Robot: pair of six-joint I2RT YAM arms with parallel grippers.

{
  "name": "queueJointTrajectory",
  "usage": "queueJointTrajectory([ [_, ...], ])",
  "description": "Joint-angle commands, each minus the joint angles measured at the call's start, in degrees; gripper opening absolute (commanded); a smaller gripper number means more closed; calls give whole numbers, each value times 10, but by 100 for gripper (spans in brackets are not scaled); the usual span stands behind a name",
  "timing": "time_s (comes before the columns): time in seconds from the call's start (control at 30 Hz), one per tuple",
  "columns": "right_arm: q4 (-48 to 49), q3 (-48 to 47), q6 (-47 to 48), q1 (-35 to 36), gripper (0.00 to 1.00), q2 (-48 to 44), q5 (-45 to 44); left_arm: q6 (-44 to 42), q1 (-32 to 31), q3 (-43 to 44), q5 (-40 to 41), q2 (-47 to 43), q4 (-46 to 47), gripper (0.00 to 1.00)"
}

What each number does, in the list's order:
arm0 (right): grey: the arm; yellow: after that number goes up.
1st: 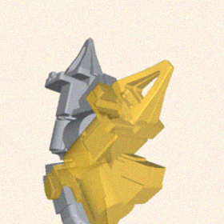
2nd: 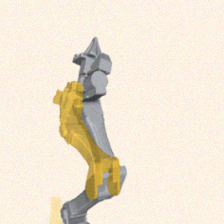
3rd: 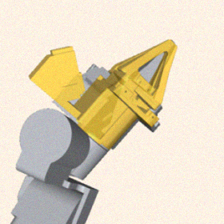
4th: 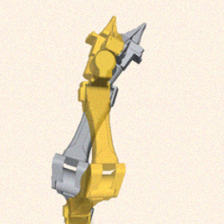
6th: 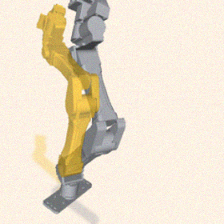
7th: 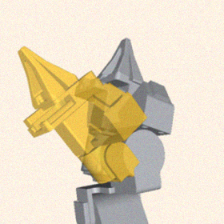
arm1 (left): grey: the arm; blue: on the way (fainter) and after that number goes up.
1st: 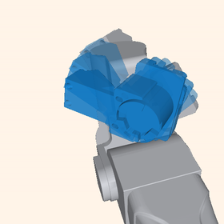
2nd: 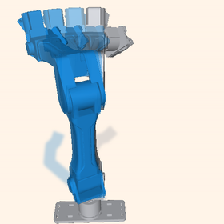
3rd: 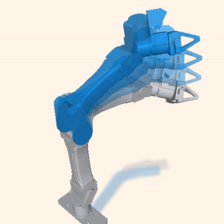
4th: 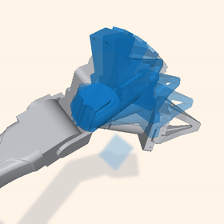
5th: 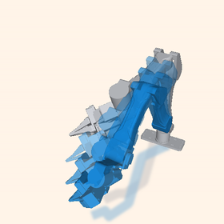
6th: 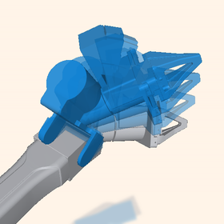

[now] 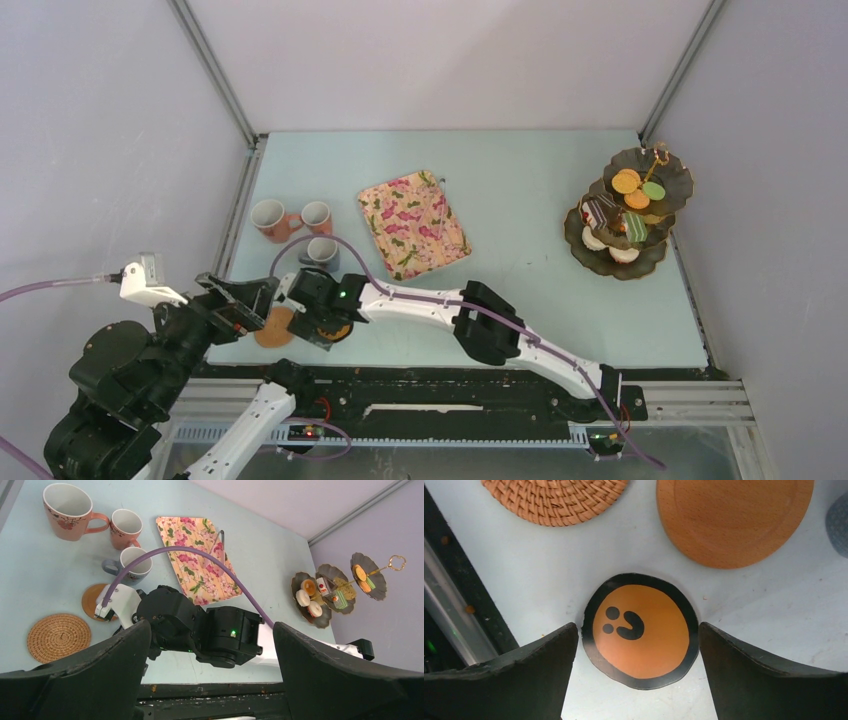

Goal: Serve the afternoon tea
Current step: Move the coaster to the center of the board.

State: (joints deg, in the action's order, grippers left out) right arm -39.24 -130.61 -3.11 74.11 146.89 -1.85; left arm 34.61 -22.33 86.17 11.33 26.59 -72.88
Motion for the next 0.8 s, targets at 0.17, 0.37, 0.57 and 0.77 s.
queueJointTrajectory([
  [0.17,-34,-28,-20,-16,91,39,-60,7,3,-6,-14,11,22,98],
  [0.37,-40,-5,-55,-29,81,35,-35,1,3,-6,-20,13,29,98],
  [0.57,-7,172,-149,-54,74,-46,-54,-6,3,-16,-26,14,40,98],
  [0.77,70,439,-198,-74,78,-202,-115,-8,4,-45,-39,4,68,98],
])
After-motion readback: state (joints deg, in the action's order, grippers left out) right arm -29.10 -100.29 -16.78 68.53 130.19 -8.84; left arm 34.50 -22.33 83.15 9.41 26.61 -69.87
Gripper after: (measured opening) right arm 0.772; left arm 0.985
